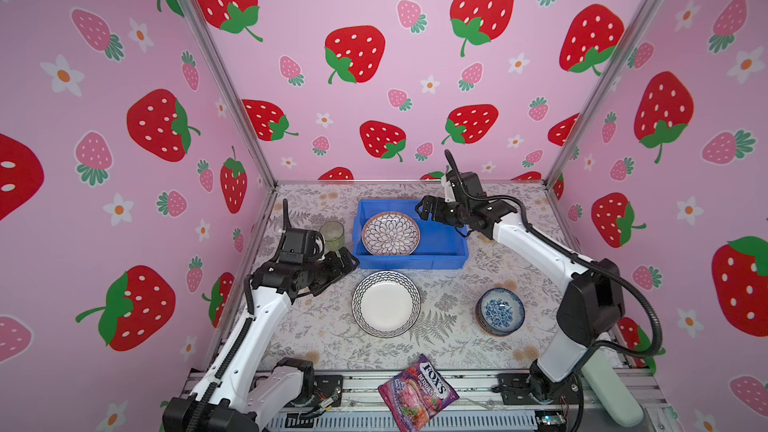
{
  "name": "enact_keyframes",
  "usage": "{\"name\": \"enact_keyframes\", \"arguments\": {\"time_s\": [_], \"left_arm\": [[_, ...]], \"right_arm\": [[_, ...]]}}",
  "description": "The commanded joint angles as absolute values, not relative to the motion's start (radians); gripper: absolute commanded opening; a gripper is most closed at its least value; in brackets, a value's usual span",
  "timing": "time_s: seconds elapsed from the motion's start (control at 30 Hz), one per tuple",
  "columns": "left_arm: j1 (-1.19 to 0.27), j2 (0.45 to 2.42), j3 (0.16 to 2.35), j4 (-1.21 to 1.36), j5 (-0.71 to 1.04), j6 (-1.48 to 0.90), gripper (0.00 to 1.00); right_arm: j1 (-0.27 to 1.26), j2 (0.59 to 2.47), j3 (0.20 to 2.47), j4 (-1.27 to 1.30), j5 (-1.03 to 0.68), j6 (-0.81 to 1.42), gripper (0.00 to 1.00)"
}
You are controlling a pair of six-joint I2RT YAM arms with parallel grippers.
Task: Place the mixed dishes into the plastic bin
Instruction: 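Move both grippers to the rim of the white zigzag plate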
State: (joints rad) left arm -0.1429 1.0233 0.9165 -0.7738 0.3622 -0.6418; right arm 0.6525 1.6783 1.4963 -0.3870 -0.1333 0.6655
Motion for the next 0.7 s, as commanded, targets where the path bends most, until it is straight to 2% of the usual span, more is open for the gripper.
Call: {"name": "enact_keyframes", "arguments": {"time_s": [0.0,0.17,0.4,0.67], "left_arm": [[-0.140,0.989,0.905,-0.873,0.351,-0.606,0.99],[-0.151,0.948,0.824,-0.866,0.365,-0.626,0.95],[-0.219,0.926,0.676,-0.743,0.409,-0.708,0.92],[-0.315,0.956,0.600,-0.599,0.378,-0.764,0.90]], "right_arm": [[0.674,1.595,1.426,-0.483,-0.138,0.587,0.99],[0.727,1.499,1.311,-0.528,-0.233,0.572,1.00],[0.873,1.403,1.093,-0.478,-0.237,0.674,0.96],[0.943,1.387,0.895,-0.352,-0.246,0.786,0.95]]}}
